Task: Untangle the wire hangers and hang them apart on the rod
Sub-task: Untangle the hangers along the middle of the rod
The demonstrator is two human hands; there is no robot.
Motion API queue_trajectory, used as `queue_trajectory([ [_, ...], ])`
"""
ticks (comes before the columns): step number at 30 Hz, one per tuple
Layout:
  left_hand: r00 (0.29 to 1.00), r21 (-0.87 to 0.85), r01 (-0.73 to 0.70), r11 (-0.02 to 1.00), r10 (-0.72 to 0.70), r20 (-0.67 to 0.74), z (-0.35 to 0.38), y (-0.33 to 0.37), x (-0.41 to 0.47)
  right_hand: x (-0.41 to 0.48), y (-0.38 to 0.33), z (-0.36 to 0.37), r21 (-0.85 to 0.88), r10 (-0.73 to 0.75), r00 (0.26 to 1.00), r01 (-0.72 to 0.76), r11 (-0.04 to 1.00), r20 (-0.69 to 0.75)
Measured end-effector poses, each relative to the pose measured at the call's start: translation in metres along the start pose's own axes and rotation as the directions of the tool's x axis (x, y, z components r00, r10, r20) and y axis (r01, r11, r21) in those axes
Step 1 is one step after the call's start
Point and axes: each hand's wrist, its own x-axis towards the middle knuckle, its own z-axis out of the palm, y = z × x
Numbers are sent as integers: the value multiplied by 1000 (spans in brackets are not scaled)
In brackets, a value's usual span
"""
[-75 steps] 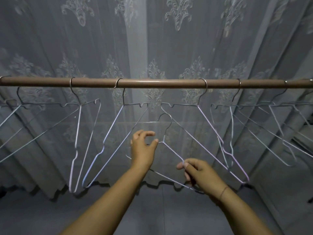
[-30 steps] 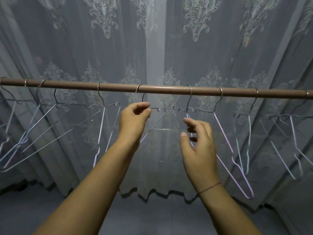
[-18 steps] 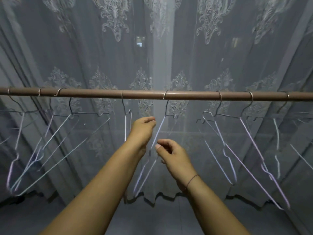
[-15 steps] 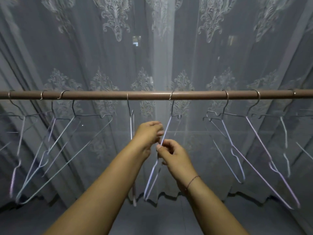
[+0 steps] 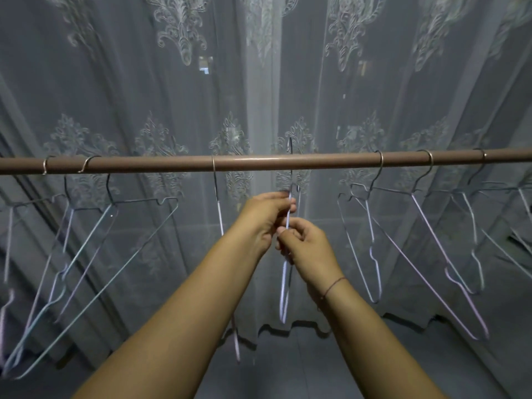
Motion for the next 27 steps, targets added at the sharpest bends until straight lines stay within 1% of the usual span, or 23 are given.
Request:
queue_trajectory([
  [4,999,10,2,1000,-2,-48,10,-4,12,9,-2,-10,-48,31,999,-30,998,32],
  [7,995,31,38,999,-35,-94,8,-21,13,5,11,-19,-82,99,995,-99,992,-9],
  [10,992,111,96,989,-86,-90,2,-42,8,0,27,-33,-83,157,986,-162,983,-61],
  [12,987,170,138,976,-120,-107,-1,-56,3,2,40,-44,-143,147,985,-159,977,-94],
  [15,978,264,200,943,-176,-112,-5,-71,-9,7,60,-58,-296,110,989,-136,945,-102],
  [18,975,349,223,910,-203,-93,-10,-84,-20,7,75,-70,-460,70,995,-93,883,-67],
  [21,975,441,220,870,-206,-80,-15,-94,-26,6,83,-80,-606,50,999,-33,795,13],
  [24,981,495,187,848,-185,-54,-18,-105,-28,4,85,-91,-725,89,992,6,689,93],
  [27,990,531,138,836,-139,-38,-17,-114,-31,0,80,-103,-735,189,970,-14,678,156],
])
